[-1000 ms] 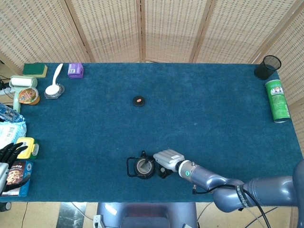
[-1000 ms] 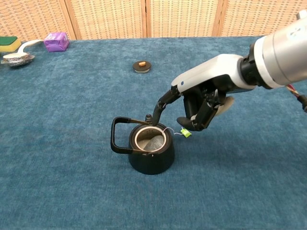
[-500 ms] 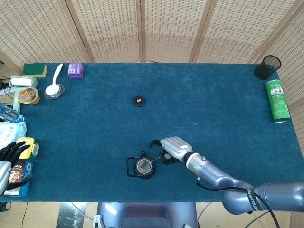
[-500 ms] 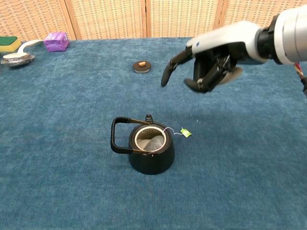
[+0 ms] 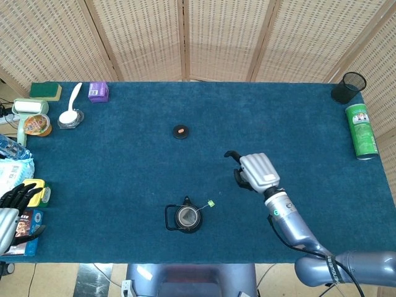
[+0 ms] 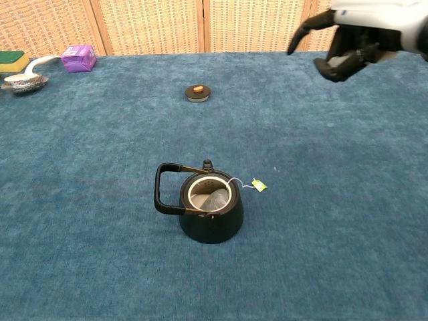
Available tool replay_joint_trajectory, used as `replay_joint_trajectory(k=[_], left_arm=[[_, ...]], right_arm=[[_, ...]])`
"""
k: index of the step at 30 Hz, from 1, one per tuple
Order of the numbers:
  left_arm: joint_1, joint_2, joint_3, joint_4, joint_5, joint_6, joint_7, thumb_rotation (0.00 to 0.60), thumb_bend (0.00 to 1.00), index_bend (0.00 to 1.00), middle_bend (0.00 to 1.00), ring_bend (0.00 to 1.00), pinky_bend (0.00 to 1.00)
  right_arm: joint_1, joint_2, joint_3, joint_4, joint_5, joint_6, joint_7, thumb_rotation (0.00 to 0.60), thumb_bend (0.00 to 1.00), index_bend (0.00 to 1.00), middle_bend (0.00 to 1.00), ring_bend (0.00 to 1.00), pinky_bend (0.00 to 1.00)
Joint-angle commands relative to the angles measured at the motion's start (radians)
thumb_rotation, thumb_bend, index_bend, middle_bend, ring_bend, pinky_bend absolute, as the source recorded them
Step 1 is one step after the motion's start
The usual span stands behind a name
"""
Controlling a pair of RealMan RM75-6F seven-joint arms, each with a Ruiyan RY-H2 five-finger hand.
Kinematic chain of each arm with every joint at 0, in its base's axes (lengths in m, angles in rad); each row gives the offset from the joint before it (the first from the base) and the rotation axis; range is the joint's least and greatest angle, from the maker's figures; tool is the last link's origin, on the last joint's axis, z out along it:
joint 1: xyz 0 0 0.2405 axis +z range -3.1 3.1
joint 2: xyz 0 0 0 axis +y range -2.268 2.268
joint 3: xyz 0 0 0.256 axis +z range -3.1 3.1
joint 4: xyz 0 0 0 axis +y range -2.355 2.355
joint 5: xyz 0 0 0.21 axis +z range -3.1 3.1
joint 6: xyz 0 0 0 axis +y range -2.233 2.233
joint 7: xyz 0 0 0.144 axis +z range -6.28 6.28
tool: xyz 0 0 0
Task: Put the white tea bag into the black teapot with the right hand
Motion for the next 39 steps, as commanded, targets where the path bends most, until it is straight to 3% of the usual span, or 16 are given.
replay_joint_trajectory(k=[1, 10, 18, 25, 39], left_arm=[[-0.002, -0.005, -0.002, 0.003, -0.007, -0.004, 0.002, 0.600, 0.26, 0.13, 0.10, 0.00, 0.09], [-0.004, -0.030, -0.011, 0.031, -0.037, -0.018, -0.006, 0.600, 0.26, 0.11, 0.10, 0.00, 0.09], [0.002, -0.051, -0.021, 0.048, -0.052, -0.004, -0.001, 0.600, 0.25, 0.08, 0.10, 0.00, 0.09], [0.012, -0.065, -0.030, 0.057, -0.059, 0.021, 0.002, 0.600, 0.24, 0.04, 0.10, 0.00, 0.09], [0.031, -0.063, -0.016, 0.017, -0.055, 0.033, 0.034, 0.600, 0.24, 0.00, 0.10, 0.00, 0.09]], right_arm=[[-0.055, -0.020, -0.002, 0.033, -0.020, 0.053, -0.048, 0.600, 0.66, 0.25, 0.86, 0.96, 0.98], [-0.159, -0.011, 0.002, 0.075, -0.053, 0.088, -0.057, 0.600, 0.57, 0.22, 0.55, 0.62, 0.63], [-0.265, 0.015, -0.003, 0.103, -0.116, 0.127, 0.019, 0.600, 0.54, 0.16, 0.37, 0.41, 0.45], [-0.365, 0.038, -0.007, 0.119, -0.180, 0.191, 0.066, 0.600, 0.53, 0.15, 0.35, 0.38, 0.40], [-0.574, 0.054, -0.028, 0.155, -0.256, 0.306, 0.130, 0.600, 0.53, 0.15, 0.34, 0.36, 0.38]])
